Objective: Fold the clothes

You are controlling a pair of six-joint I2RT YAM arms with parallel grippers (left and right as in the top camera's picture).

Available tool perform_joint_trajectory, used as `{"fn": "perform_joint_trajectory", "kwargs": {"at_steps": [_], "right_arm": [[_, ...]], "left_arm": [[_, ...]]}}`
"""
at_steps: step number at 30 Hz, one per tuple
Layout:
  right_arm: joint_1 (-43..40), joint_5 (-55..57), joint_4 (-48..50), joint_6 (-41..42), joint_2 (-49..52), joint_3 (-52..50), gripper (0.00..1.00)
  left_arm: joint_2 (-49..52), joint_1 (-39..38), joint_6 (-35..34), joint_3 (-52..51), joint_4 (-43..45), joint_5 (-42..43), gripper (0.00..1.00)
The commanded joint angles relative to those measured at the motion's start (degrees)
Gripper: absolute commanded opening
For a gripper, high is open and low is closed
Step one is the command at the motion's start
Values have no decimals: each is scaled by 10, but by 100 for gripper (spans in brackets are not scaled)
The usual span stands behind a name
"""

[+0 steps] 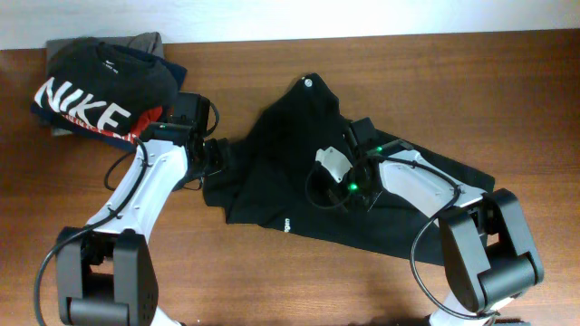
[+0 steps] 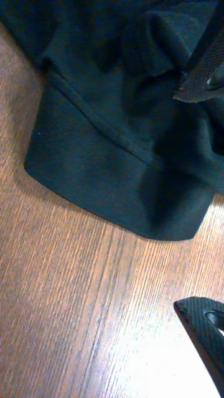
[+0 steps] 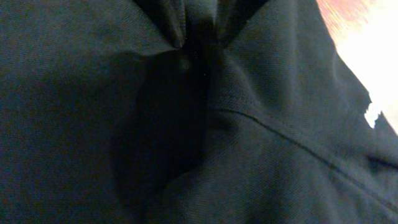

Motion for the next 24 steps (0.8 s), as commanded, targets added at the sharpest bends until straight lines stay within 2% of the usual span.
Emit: {"fn": "perform_joint_trajectory", "kwargs": {"at_steps": [1,6,15,24], "right_arm": [[5,3,2,-3,7,7,8],[5,3,4,-3,7,7,4],[1,12,-8,34,6,37,4],[-1,99,-51,64,6,75,4]], "left_arm": [[8,2,-5,12,0,4,99],[8,2,-5,12,0,4,99],[8,2,-5,12,0,4,99],[8,2,-5,12,0,4,99]]}}
